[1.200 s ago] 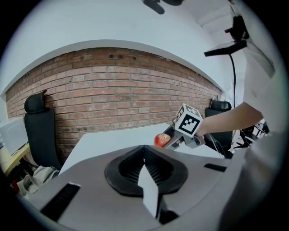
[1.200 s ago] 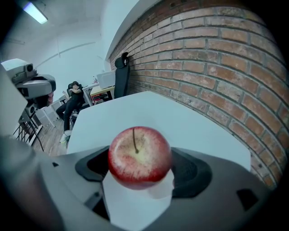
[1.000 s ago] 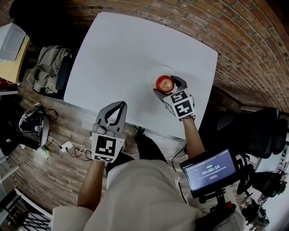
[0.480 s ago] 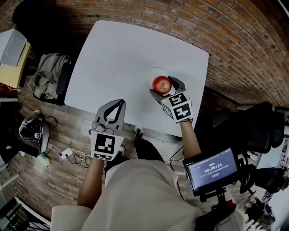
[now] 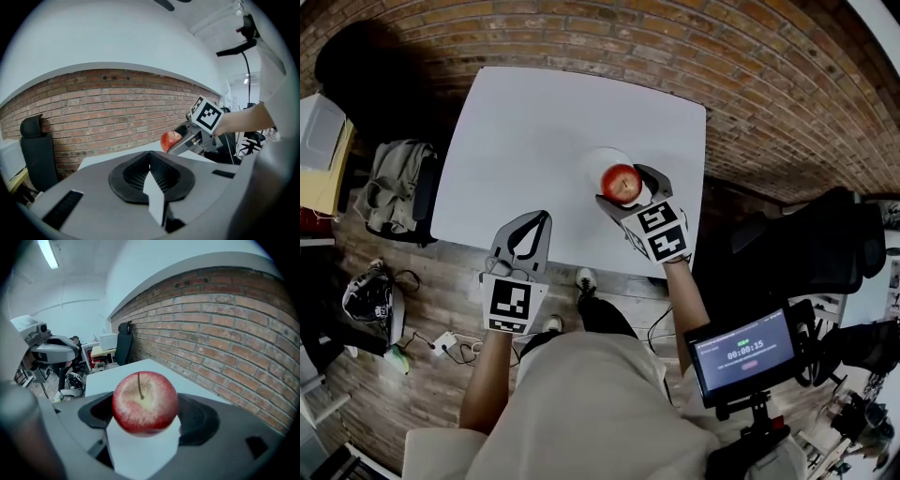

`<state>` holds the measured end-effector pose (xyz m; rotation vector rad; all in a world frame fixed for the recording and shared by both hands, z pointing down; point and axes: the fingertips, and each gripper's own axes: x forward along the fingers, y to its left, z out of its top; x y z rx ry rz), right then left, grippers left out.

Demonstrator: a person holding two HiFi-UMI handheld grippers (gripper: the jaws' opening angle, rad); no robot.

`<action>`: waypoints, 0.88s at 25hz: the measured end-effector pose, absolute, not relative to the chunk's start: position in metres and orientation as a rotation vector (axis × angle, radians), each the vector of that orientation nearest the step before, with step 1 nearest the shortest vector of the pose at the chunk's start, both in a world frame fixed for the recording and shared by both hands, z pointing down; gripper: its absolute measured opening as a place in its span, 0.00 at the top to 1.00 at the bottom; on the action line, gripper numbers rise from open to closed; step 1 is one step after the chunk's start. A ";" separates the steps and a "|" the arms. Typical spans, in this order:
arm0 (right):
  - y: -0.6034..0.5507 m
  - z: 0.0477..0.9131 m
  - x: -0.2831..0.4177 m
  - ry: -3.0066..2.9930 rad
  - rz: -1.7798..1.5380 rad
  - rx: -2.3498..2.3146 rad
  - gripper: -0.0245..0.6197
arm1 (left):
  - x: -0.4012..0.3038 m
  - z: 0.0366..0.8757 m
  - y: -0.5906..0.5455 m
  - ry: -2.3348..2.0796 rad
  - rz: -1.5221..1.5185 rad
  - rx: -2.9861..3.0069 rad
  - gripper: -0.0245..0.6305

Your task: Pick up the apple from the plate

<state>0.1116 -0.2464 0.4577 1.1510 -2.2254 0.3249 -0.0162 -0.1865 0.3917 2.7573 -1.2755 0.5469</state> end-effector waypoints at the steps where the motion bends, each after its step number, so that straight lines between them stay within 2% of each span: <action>1: -0.243 0.454 0.113 -2.225 0.319 1.161 0.35 | -0.014 0.389 -0.186 -1.268 0.542 2.766 0.95; 22: -0.164 0.366 0.138 -2.232 0.231 1.393 0.35 | 0.011 0.330 -0.164 -1.174 0.403 2.953 0.95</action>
